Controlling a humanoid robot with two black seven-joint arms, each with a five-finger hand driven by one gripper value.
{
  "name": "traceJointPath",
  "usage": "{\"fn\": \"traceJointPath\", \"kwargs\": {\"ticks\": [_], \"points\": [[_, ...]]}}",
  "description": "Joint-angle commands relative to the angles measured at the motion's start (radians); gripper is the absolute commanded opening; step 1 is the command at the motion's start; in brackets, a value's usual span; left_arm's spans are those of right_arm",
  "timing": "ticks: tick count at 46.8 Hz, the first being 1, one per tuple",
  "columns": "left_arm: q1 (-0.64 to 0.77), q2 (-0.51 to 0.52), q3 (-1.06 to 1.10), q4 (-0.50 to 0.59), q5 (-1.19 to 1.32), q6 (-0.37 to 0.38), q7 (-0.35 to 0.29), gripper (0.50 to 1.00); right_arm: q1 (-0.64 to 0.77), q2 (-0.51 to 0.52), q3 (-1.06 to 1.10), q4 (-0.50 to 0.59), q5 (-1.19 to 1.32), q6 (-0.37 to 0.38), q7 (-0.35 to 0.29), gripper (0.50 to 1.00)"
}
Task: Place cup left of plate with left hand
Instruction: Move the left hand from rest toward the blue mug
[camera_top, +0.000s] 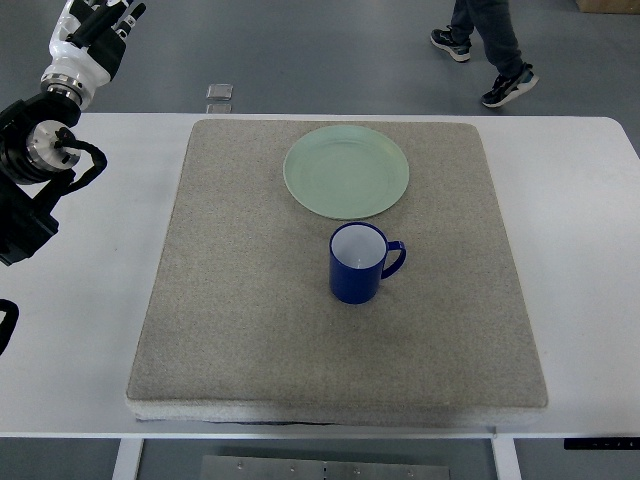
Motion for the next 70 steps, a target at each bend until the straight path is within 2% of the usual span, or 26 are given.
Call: {"fn": "traceJointPath", "kwargs": {"ticks": [1, 30, 41, 51, 58, 70], "points": [[0.0, -0.001, 0.0, 0.0, 0.0, 0.001, -0.006, 0.996, 0.0, 0.0, 0.0, 0.0, 0.0, -0.001, 0.0, 0.934], [-0.002, 0.001, 0.014, -0.003, 0.0, 0.002, -0.015, 0.996, 0.0, 0.0, 0.0, 0.0, 0.0, -0.001, 0.0, 0.934], [-0.014, 0.018, 0.043, -0.04, 0.014, -0.026, -0.005, 0.996, 0.0, 0.0, 0.0, 0.0, 0.0, 0.001, 0.0, 0.934], [-0.02, 0.056, 0.172, -0.126, 0.015, -0.09, -0.003, 0.996, 0.0, 0.0, 0.0, 0.0, 0.0, 0.001, 0.0, 0.934], [-0.023, 0.11, 0.264, -0.175, 0.015, -0.173, -0.003, 0.994, 0.0, 0.0, 0.0, 0.0, 0.0, 0.001, 0.0, 0.934], [-0.023, 0.202, 0.388, -0.248, 0.025, -0.396, -0.005, 0.996, 0.0, 0.0, 0.0, 0.0, 0.0, 0.001, 0.0, 0.934]]}}
